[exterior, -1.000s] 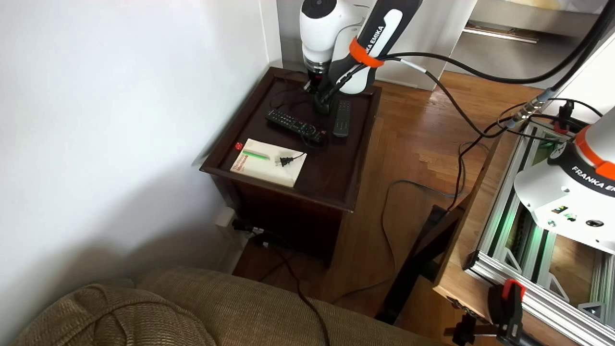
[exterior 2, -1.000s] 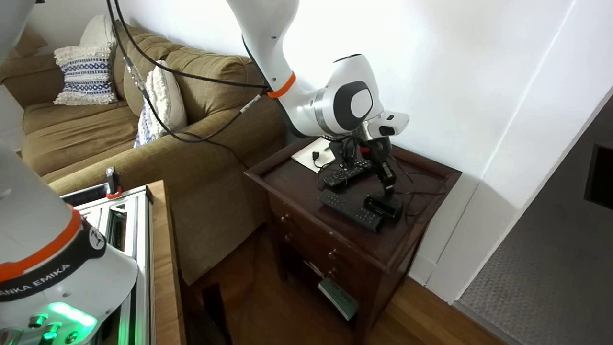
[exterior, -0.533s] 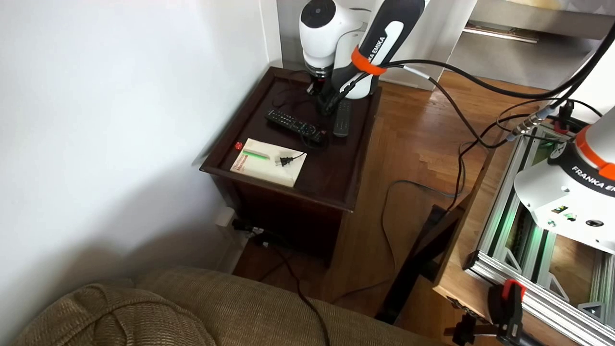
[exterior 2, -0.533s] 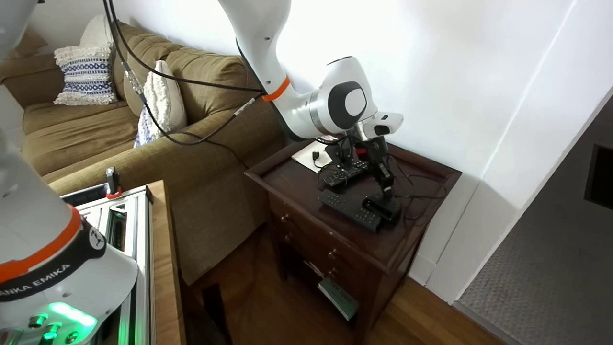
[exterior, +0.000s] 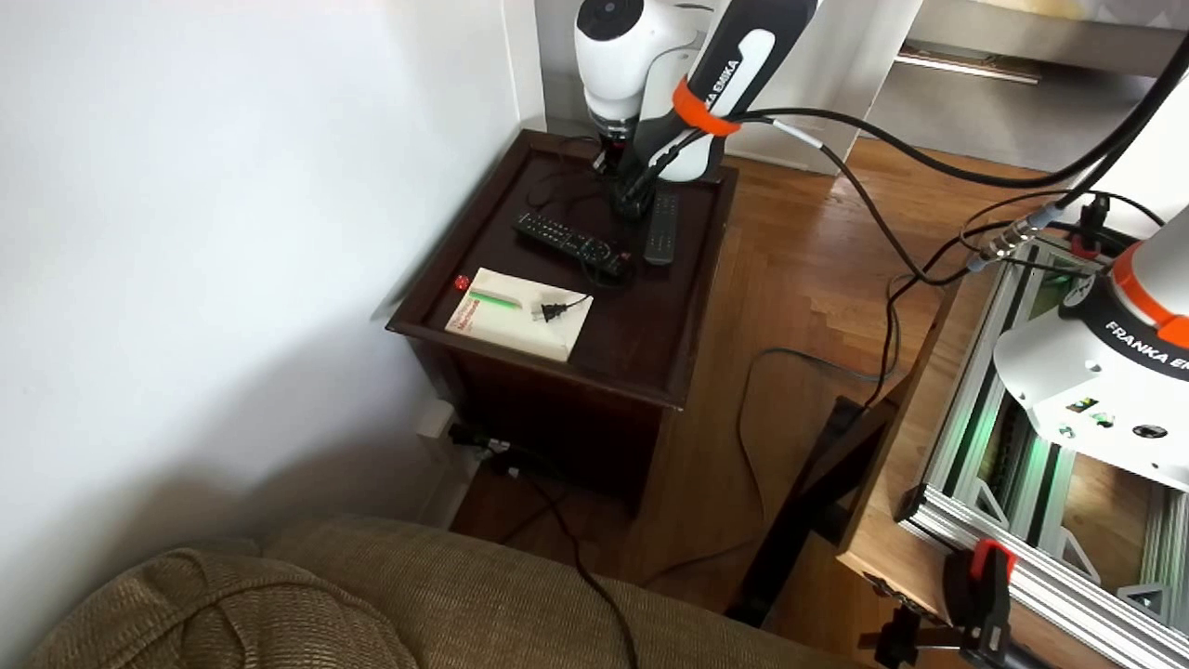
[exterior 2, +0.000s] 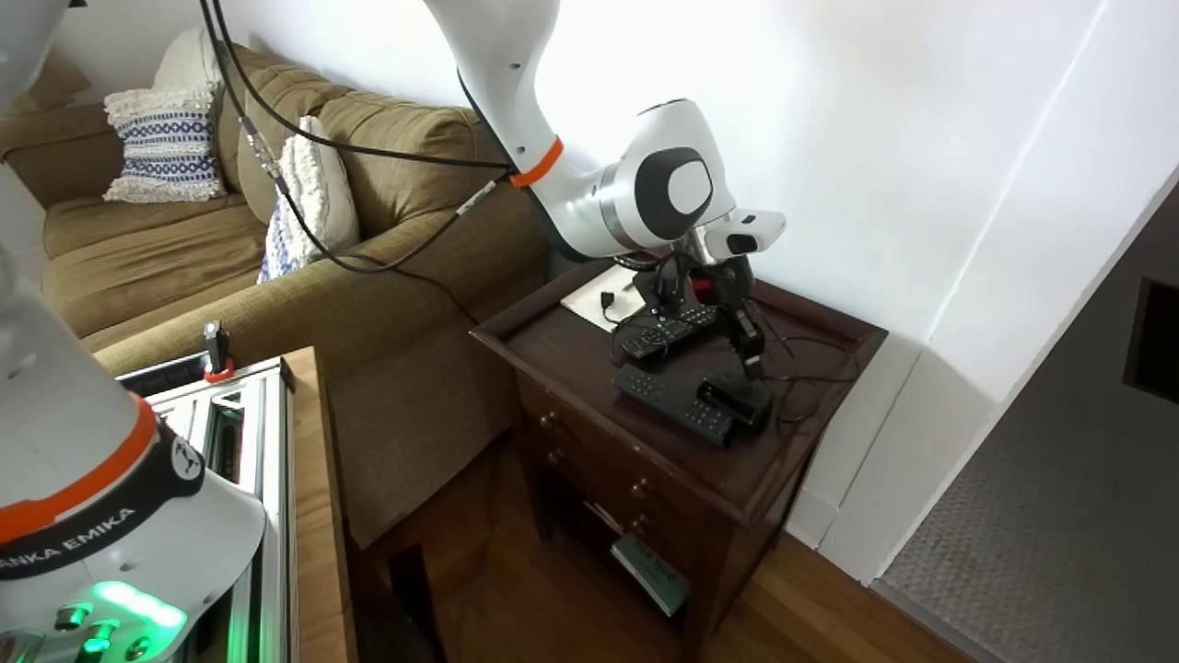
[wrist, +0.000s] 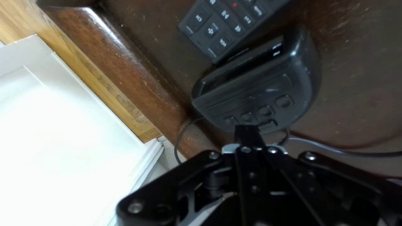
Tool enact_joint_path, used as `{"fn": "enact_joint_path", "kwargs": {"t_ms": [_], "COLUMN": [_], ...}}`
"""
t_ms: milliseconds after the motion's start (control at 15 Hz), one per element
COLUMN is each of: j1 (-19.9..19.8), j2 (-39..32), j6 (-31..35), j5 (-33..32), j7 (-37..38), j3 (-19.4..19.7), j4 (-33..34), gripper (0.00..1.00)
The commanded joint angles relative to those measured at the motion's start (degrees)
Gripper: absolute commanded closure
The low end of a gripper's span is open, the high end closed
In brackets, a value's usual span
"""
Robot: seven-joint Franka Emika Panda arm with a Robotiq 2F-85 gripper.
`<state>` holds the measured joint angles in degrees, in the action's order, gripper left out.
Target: Press the button on the black object
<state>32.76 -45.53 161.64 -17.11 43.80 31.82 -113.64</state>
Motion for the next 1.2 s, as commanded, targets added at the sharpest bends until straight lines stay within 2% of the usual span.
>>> {"fn": "enact_joint_path", "kwargs": {"t_ms": [0,200,267,333,400,533,800,1000,1133], "j1": [-1.0,-3.6,-3.9,-4.5,-5.3,-8.8,-16.8,-22.2,-24.9], "j2": [4.2,9.1,10.5,12.1,13.9,18.1,24.6,28.3,30.0], "j6": [-3.9,-7.5,-9.2,-11.5,-14.1,-18.1,-25.9,-30.1,-34.2], "j5": [0.5,0.8,0.2,-0.4,-1.1,-0.7,3.5,10.1,13.4], "j7": [-0.2,-1.2,-0.6,-0.5,-1.0,-4.1,-12.8,-20.6,-24.7], "j3": [-0.2,-3.1,-3.4,-4.1,-5.1,-9.3,-18.7,-24.2,-26.3], "j4": [-0.5,-0.9,-1.0,-1.0,-1.1,-2.0,-2.6,-3.4,-3.3], "gripper": [1.00,1.00,0.90,0.73,0.68,0.53,0.22,0.01,0.00]}}
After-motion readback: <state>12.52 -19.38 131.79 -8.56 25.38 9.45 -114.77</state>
